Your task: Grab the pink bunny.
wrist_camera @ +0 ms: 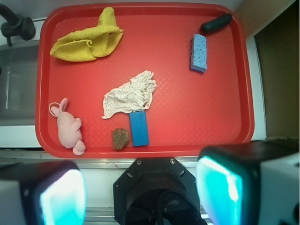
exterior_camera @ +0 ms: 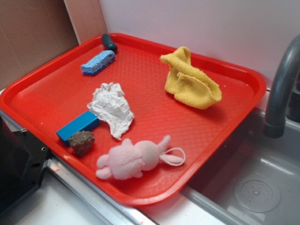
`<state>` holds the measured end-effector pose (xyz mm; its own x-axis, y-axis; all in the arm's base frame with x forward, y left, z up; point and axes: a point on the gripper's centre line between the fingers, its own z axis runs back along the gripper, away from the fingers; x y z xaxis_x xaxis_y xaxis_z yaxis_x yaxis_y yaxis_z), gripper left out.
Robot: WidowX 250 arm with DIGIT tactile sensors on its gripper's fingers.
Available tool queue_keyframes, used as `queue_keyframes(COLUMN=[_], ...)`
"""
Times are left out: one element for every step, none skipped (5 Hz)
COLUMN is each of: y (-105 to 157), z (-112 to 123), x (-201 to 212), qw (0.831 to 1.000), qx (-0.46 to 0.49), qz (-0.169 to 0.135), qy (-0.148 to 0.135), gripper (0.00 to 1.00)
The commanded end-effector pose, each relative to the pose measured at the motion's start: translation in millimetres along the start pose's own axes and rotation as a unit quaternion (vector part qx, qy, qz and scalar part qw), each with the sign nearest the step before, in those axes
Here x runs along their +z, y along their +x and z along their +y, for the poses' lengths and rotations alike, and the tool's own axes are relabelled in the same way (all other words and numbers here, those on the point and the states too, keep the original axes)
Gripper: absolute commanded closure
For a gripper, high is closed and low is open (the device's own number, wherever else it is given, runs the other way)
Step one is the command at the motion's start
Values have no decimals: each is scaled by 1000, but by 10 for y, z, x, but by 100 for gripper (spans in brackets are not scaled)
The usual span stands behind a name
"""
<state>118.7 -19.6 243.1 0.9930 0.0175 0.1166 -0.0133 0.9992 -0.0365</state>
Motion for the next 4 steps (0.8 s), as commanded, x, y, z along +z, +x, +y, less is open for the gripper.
queue_keyframes(y=[0, -28, -84, -136], z=[0, -482, -910, -1127], x=[0, -518, -985, -1478], qw=[1000, 996, 992, 986], qx=[0, -57, -62, -100], qz=[0, 26, 2, 19], qy=[0, -66, -111, -130], gripper=[0, 0, 0, 0])
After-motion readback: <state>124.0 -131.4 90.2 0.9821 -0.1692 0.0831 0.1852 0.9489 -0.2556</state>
